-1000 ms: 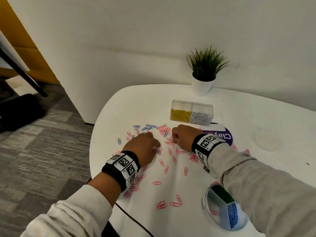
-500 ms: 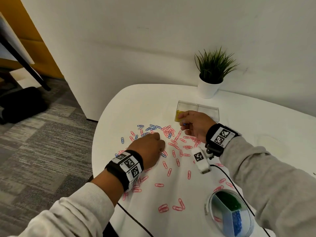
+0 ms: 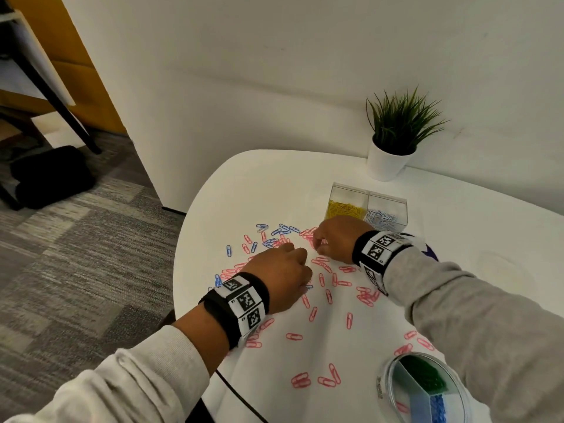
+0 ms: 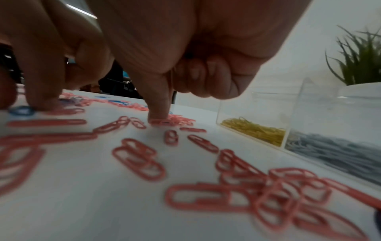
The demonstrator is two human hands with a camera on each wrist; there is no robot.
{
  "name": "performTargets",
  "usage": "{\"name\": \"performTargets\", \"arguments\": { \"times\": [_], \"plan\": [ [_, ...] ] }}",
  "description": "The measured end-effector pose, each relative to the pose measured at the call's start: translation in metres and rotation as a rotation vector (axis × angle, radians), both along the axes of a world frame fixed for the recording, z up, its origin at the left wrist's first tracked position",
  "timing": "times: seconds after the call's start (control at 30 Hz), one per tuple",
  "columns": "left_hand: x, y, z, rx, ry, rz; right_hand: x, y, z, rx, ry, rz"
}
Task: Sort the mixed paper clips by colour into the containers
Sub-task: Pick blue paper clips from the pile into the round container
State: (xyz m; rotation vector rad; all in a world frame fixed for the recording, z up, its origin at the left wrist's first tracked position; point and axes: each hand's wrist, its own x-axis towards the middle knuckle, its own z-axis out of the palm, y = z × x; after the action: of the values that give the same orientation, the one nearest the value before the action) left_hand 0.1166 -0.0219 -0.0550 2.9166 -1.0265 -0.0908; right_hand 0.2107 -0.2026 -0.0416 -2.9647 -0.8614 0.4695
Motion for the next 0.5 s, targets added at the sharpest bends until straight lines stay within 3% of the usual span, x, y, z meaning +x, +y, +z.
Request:
{"name": "performTargets", "arguments": {
  "times": [0.17, 0.27, 0.37, 0.47, 0.5],
  "plan": [
    [-0.003, -0.006, -0.004, 0.039, -0.039, -0.031, -0.006, 0.001, -0.003, -0.037, -0.041, 0.044],
    [-0.002, -0.003, 0.001, -0.019, 0.019, 0.062, -0.004, -0.002, -0.001, 0.116, 0.016, -0.078],
    [0.006, 0.016, 0.019, -0.207, 0.186, 0.275, 0.003, -0.004, 0.007, 0.517, 0.108, -0.384],
    [0.025, 0.047, 0.032, -0.506, 0.276, 0.524, 0.003, 0.005, 0.019, 1.161, 0.568, -0.769],
    [0.033, 0.057, 0.034, -0.660, 0.322, 0.615, 0.003, 0.008, 0.023, 1.272, 0.683, -0.834]
  ]
}}
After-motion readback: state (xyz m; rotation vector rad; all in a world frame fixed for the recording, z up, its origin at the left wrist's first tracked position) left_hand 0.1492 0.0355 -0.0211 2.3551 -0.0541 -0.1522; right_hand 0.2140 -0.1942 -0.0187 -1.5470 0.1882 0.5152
